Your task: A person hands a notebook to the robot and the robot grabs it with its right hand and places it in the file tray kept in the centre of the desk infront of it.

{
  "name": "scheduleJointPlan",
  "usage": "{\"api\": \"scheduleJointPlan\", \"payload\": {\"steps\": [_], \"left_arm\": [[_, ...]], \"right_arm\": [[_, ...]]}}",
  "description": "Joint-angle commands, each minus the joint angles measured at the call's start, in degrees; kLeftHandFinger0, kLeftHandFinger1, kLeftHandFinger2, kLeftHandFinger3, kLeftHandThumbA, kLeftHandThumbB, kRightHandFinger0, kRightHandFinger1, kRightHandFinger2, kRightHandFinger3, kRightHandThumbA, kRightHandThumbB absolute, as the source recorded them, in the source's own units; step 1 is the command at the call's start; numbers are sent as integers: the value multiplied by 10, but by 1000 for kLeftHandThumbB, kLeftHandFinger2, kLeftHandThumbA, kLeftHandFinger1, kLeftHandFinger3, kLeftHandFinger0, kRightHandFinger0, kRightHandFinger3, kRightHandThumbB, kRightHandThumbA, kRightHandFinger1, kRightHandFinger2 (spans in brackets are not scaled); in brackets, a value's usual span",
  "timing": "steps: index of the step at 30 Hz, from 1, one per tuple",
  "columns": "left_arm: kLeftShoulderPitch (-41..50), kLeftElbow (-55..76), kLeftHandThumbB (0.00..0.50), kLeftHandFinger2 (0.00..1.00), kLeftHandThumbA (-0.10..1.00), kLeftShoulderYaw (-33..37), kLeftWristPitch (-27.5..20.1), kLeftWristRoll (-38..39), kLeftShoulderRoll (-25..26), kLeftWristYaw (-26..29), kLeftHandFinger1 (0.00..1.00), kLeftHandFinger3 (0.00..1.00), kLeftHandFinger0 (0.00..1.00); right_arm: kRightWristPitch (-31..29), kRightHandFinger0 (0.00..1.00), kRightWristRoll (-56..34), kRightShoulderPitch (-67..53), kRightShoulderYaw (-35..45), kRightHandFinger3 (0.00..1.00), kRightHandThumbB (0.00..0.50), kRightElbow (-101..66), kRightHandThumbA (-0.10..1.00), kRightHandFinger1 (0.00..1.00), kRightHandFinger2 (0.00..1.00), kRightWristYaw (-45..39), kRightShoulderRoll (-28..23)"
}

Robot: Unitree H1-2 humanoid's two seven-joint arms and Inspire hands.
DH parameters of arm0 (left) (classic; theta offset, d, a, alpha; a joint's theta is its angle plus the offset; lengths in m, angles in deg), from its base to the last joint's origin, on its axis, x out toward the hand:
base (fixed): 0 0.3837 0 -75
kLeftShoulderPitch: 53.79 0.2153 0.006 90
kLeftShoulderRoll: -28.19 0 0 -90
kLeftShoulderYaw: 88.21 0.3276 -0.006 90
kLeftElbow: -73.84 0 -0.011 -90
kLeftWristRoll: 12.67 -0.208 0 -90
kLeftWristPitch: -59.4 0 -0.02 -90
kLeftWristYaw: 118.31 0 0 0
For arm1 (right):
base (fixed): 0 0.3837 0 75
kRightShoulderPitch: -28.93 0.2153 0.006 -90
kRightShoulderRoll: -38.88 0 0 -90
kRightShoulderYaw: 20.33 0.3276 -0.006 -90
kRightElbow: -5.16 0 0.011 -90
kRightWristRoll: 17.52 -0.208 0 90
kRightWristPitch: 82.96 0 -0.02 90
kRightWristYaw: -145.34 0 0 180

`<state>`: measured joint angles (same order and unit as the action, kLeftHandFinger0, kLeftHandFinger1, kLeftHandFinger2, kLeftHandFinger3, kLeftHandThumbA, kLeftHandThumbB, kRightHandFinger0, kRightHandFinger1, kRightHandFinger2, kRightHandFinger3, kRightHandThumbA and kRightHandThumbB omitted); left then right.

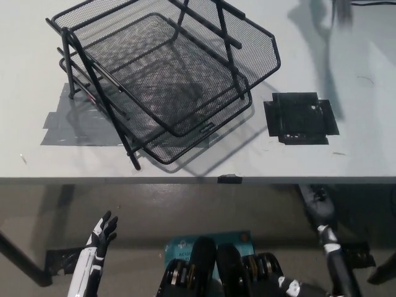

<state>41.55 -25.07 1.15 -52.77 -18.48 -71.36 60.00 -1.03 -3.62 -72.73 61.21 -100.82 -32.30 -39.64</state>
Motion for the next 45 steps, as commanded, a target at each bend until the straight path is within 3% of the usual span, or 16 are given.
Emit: {"api": "scheduleJointPlan", "payload": {"steps": [1,4,9,12,21,24,29,34,39,45], "left_arm": [[2,-5,413,1000,1000,0,-40,-6,1,12,1000,1000,1000],[8,-5,438,1000,1000,1,-39,-13,0,13,1000,1000,1000],[15,-1,422,1000,1000,-2,-39,-12,0,15,1000,1000,1000],[15,-2,407,1000,1000,-2,-47,-13,2,14,1000,1000,1000],[16,-7,451,1000,1000,-5,-47,1,-1,13,1000,1000,1000],[18,-6,442,1000,1000,-5,-48,5,-2,10,1000,1000,1000],[18,-2,424,1000,1000,-7,-48,0,1,12,1000,1000,1000],[18,1,418,1000,1000,-7,-48,-4,1,14,1000,1000,1000],[18,3,408,1000,1000,-6,-48,-10,3,14,1000,1000,1000],[16,8,418,1000,1000,-7,-43,-1,4,9,1000,1000,1000]], "right_arm": [[-27,1000,18,19,18,1000,297,-67,1000,1000,1000,22,14],[-13,1000,35,52,34,1000,290,-110,1000,1000,1000,27,23],[25,1000,75,111,56,1000,289,-133,1000,1000,1000,39,48],[52,1000,74,151,71,1000,323,-132,1000,1000,1000,47,67],[98,1000,107,265,103,1000,243,-72,1000,1000,1000,47,64],[108,1000,105,300,116,1000,270,-17,1000,1000,1000,57,57],[94,1000,107,350,127,1000,319,74,1000,1000,1000,81,46],[65,1000,112,404,129,1000,286,167,1000,1000,1000,109,25],[48,1000,117,448,127,1000,313,234,1000,1000,1000,138,11],[38,1000,135,507,117,1000,304,299,1000,1000,1000,165,-9]]}}
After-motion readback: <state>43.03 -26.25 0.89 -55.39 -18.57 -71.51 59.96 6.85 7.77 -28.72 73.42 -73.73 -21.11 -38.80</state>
